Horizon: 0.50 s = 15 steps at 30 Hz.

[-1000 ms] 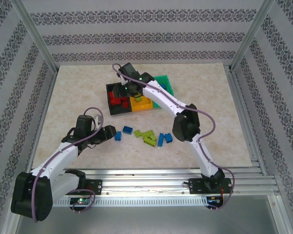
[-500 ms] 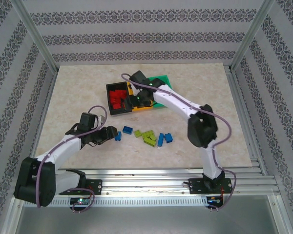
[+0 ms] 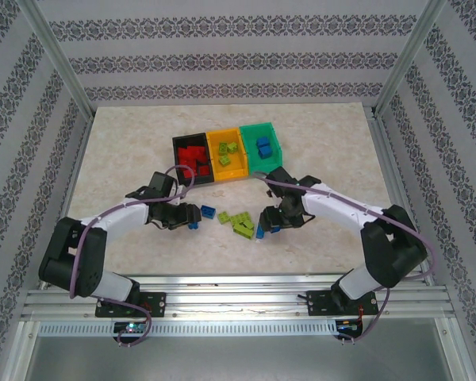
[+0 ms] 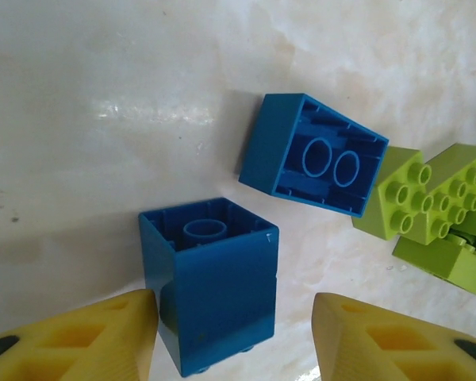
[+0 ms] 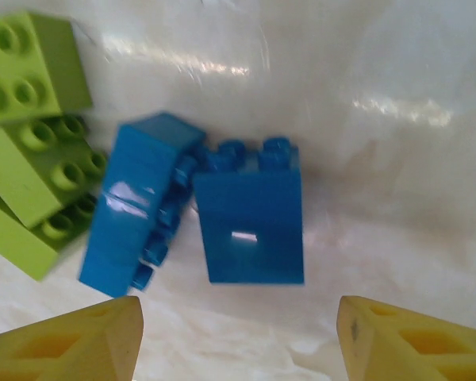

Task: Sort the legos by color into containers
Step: Pick up the lego from the center of the table.

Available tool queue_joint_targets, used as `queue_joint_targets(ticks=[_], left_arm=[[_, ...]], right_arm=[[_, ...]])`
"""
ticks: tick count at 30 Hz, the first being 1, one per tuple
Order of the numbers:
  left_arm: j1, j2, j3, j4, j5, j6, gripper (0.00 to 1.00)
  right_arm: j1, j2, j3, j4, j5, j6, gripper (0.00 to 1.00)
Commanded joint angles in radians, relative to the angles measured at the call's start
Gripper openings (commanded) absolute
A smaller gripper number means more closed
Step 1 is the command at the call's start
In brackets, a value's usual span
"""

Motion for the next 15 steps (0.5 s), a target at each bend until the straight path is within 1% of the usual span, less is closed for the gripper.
queue_joint_targets(ticks=[1, 4, 7, 11, 13, 15], left_arm=[[-0.035, 0.036, 0.025, -0.046, -0.030, 0.044, 0.50], [-0.040, 0.073, 0.021, -0.024, -0.031, 0.041, 0.49], [-0.039, 0.095, 0.025, -0.023, -0.045, 0.045, 0.46], [-0.040, 0.092, 0.030, -0.028, -0.073, 0.050, 0.43], [-0.039, 0.087, 0.029, -0.023, -0.079, 0.051, 0.39], [-0.040, 0.092, 0.033, -0.020, -0.077, 0.053, 0.30]], right_arm=[[0.009, -0.049, -0.046, 0.024, -0.003, 0.043, 0.67], [0.010, -0.029, -0.052, 0.052, -0.003, 0.051, 0.67], [0.017, 0.014, -0.038, 0.076, -0.001, 0.048, 0.67], [0.016, 0.085, -0.008, 0.102, 0.032, 0.026, 0.66], [0.011, 0.124, 0.014, 0.105, 0.037, 0.010, 0.66], [0.008, 0.159, 0.036, 0.097, 0.055, -0.002, 0.65]])
